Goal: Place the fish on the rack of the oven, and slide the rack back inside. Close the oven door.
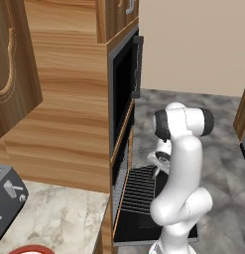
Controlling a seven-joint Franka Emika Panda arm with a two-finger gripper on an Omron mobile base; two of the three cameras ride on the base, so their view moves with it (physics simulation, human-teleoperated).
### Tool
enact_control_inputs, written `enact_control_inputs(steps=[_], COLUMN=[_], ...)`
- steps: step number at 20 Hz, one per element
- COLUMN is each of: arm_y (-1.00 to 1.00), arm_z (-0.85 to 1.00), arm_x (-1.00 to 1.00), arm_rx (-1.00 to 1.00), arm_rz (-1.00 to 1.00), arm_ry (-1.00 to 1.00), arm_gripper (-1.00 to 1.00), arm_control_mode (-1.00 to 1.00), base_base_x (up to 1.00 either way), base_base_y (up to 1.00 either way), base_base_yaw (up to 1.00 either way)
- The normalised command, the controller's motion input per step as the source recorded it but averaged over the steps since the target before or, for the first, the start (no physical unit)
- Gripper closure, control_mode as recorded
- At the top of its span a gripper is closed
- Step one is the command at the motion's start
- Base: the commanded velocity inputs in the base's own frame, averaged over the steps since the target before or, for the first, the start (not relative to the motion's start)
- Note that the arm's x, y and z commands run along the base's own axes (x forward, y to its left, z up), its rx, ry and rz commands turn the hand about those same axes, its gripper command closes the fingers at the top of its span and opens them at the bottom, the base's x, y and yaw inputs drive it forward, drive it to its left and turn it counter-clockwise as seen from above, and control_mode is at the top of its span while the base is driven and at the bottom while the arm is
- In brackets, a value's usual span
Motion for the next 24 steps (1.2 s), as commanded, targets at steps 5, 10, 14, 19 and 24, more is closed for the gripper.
enact_control_inputs(steps=[5, 10, 14, 19, 24], arm_y=[0.04, 0.13, 0.09, 0.01, 0.0], arm_z=[-0.27, -0.27, -0.32, -0.4, -0.47], arm_x=[0.54, 0.66, 0.56, 0.41, 0.3], arm_rx=[0.04, 0.03, 0.02, 0.01, 0.01], arm_rz=[0.08, 0.07, 0.07, 0.08, 0.08], arm_ry=[0.0, 0.0, 0.0, 0.0, 0.0], arm_gripper=[1.0, 1.0, 1.0, 1.0, 1.0], arm_control_mode=[-1.0, -1.0, -1.0, -1.0, -1.0], base_base_x=[0.0, 0.0, 0.0, 0.0, 0.0], base_base_y=[0.0, 0.0, 0.0, 0.0, 0.0], base_base_yaw=[0.0, 0.0, 0.0, 0.0, 0.0])
